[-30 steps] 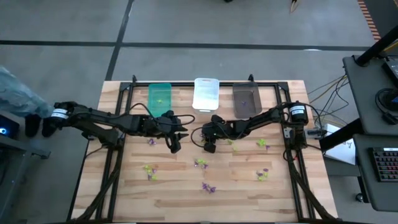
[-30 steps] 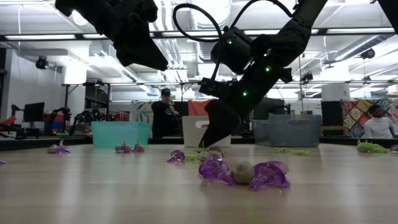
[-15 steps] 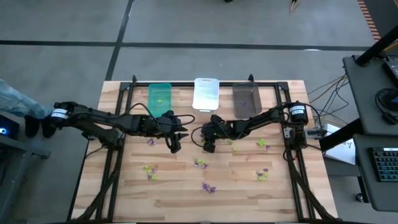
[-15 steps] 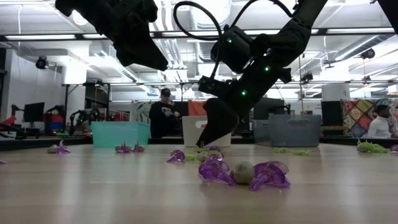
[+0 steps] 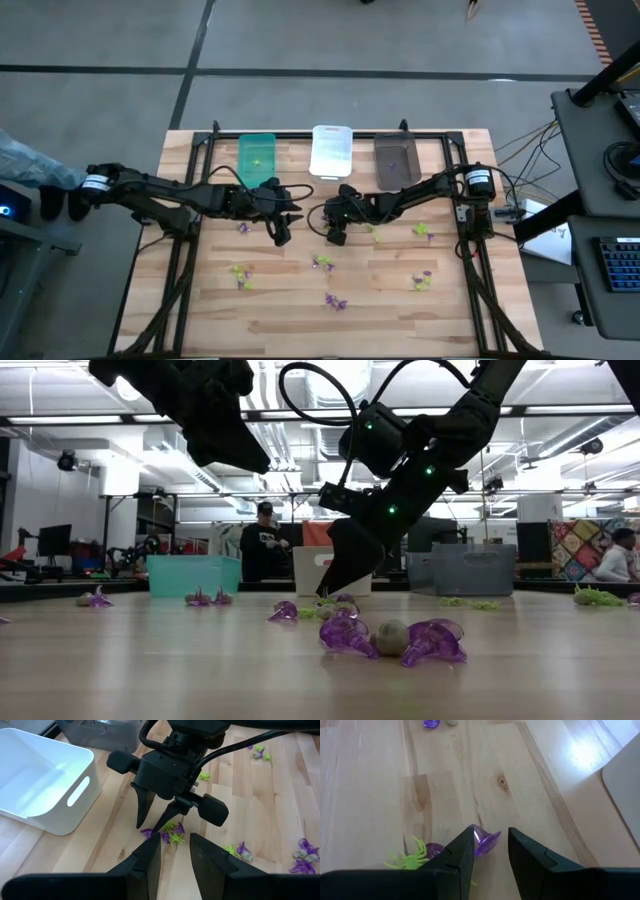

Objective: Sort Halloween decoration
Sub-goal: Put the purple witch hat toy into the gray bin

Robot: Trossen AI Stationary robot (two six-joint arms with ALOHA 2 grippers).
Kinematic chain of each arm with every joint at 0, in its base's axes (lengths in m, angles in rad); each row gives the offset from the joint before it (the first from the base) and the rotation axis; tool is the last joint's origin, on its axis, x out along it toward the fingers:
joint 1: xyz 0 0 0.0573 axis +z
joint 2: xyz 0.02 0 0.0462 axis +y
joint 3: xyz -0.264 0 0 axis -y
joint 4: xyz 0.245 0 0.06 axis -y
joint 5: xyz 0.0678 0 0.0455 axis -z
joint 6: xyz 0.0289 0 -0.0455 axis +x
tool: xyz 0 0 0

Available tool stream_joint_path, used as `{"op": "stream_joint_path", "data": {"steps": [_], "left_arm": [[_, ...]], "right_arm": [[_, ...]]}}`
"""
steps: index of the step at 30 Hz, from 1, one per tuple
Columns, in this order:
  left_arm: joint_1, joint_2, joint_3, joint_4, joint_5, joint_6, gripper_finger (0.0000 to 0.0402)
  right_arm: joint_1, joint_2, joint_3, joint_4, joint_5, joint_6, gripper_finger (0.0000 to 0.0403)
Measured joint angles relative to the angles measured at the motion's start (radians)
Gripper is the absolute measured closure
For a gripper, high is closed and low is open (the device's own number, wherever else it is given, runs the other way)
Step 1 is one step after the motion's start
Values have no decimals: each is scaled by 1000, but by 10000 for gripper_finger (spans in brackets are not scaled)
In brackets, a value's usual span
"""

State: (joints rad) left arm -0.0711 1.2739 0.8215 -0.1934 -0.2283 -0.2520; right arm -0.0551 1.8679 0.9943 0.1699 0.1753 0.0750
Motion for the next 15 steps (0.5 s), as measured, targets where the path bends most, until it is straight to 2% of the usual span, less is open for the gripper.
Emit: {"op": "stream_joint_path", "data": {"steps": [15], "left_arm": [[0,0,0,0,0,0,316]], "right_arm": [[0,0,-10,0,-21,8,294]]}}
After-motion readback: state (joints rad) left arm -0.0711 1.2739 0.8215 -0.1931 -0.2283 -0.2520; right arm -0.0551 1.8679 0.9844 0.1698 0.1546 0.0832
